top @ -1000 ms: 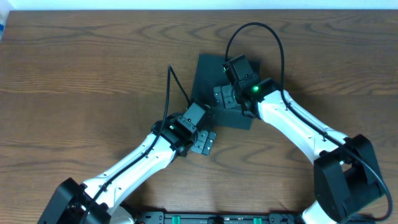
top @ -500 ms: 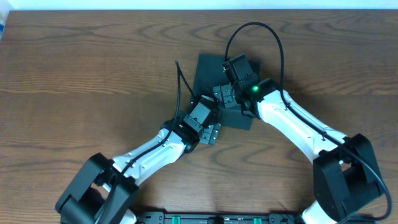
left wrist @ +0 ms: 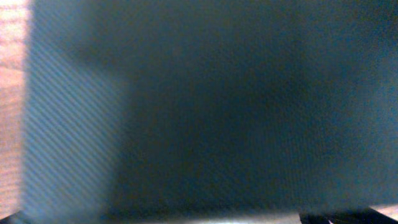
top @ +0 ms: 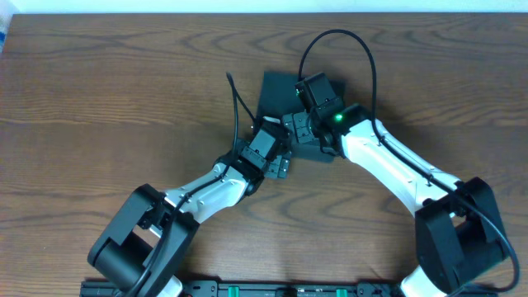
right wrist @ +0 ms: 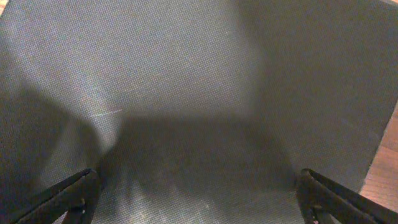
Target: Pack container
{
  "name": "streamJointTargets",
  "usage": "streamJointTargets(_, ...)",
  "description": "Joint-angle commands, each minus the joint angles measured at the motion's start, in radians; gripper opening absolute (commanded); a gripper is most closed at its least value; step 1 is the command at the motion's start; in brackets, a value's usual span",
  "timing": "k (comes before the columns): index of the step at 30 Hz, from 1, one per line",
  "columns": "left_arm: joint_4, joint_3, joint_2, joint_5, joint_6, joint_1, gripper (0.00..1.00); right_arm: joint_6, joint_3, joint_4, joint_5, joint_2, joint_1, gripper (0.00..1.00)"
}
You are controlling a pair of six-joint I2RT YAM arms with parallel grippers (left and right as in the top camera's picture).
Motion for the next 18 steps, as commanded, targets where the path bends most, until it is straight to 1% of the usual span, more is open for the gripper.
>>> streamJointTargets(1, 0.023, -0.005, 0.009, -0.020, 0.020, 0.019, 0.96, 0.013, -0.009, -0.006, 0.030, 0.041, 0.002, 0.99)
streamJointTargets(5, 0.050, -0.005, 0.009, -0.026, 0.027, 0.034, 0.96, 0.013, -0.008, -0.005, 0.043, 0.041, 0.002, 0.99)
streamJointTargets(9, -0.003, -0.005, -0.017, -0.002, 0.026, 0.027, 0.96, 0.014, -0.008, -0.003, 0.042, 0.039, 0.003, 0.99)
streamJointTargets(12, -0.096, -0.004, -0.110, -0.006, 0.026, 0.023, 0.96, 0.012, -0.008, 0.016, 0.034, 0.011, 0.009, 0.99)
streamJointTargets(15, -0.175, -0.004, -0.271, -0.006, 0.051, 0.023, 0.96, 0.012, -0.006, 0.024, 0.000, -0.053, 0.010, 0.99)
streamJointTargets(18, -0.206, -0.004, -0.420, -0.009, 0.076, 0.040, 0.95, 0.013, -0.006, 0.000, -0.036, -0.137, 0.010, 0.99)
